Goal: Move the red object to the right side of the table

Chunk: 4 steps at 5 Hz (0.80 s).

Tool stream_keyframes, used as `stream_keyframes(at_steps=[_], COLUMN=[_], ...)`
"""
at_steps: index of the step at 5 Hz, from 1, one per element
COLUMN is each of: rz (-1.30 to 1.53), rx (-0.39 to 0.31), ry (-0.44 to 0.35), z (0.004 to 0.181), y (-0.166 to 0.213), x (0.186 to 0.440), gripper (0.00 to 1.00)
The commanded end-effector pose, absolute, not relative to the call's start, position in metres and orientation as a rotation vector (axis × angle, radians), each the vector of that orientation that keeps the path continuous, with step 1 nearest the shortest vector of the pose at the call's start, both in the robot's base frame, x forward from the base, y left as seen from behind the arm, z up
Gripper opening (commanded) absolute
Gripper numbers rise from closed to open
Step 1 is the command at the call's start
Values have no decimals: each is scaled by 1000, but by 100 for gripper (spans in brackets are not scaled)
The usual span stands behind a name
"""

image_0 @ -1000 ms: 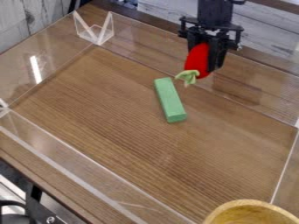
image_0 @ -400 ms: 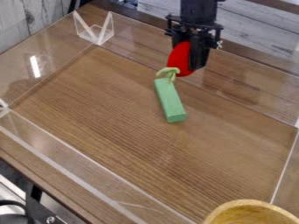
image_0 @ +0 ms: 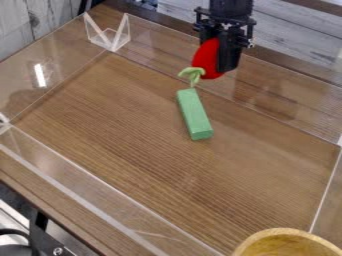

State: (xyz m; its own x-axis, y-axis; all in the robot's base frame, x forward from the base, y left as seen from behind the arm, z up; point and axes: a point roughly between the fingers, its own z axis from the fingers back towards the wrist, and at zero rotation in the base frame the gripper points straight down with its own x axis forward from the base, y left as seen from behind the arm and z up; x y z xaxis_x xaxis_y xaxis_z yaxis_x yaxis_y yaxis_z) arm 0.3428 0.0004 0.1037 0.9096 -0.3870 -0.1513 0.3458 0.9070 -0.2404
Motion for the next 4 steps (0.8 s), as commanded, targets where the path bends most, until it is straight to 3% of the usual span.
stream_keyframes(at_steps=[1, 3, 4], rz=[-462, -468, -377], rx=[-193, -221, -238], ry=[91, 83, 74], z=[142, 121, 92], y=[-31, -95, -98], x=[349, 337, 340], gripper=[0, 0, 0])
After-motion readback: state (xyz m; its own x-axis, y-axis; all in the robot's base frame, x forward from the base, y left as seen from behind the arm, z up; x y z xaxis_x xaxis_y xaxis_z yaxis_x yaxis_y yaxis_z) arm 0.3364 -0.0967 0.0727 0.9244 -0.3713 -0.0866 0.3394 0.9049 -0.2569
